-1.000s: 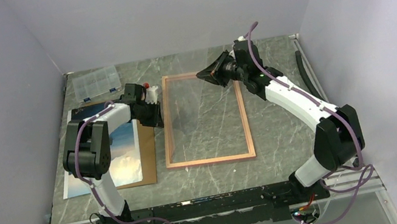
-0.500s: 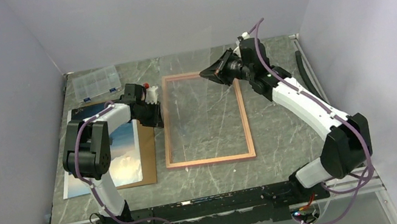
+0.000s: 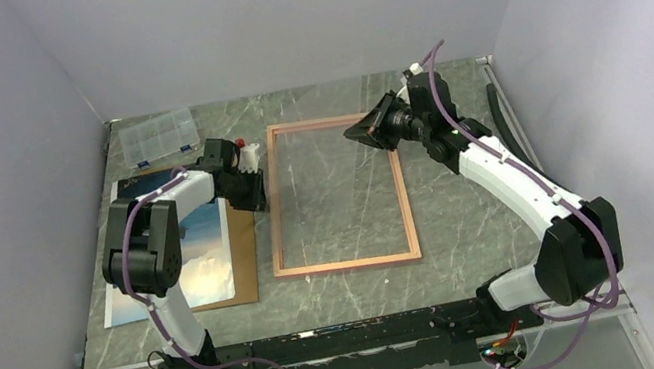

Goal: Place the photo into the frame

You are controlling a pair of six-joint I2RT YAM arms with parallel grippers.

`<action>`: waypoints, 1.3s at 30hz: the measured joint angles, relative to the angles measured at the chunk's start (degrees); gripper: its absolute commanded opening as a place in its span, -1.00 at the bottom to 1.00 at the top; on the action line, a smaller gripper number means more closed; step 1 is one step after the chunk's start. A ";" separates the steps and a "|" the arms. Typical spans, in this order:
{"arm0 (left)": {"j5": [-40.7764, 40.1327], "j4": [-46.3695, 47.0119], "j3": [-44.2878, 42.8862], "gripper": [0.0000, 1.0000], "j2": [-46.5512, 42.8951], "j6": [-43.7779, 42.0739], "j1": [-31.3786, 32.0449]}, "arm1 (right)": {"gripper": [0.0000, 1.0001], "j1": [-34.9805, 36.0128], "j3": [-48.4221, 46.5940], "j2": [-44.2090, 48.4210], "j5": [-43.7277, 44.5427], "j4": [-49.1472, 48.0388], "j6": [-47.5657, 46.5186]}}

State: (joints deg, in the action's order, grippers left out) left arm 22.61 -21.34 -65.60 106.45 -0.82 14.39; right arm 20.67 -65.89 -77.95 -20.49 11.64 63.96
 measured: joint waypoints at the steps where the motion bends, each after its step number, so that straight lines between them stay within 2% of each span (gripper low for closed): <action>1: 0.07 -0.28 0.07 -0.50 -0.07 0.00 -0.15 | -1.00 -0.24 0.50 0.00 -0.57 0.11 -0.57; 10: 0.57 -1.66 0.17 -0.50 -0.26 -0.02 -2.82 | -1.00 -9.05 3.85 -0.07 -13.64 -0.02 -9.09; 17: 0.94 -1.77 0.15 -0.49 -0.26 0.00 -2.99 | -1.00 -10.47 4.57 -0.17 -19.15 -3.13 -11.30; 29: 1.57 -1.86 0.15 -0.50 -0.26 0.02 -2.08 | -1.00 -10.47 7.96 -0.52 -19.80 -9.01 -5.64; 39: 1.68 -1.73 0.37 -0.50 -0.26 0.02 -1.92 | -1.00 -10.47 9.40 -0.52 -18.69 -9.94 -5.44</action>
State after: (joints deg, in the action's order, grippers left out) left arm 24.29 -23.07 -65.23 106.19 -0.80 12.47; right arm 10.20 -56.49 -78.48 -39.18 1.69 58.52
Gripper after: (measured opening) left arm 0.250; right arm 0.012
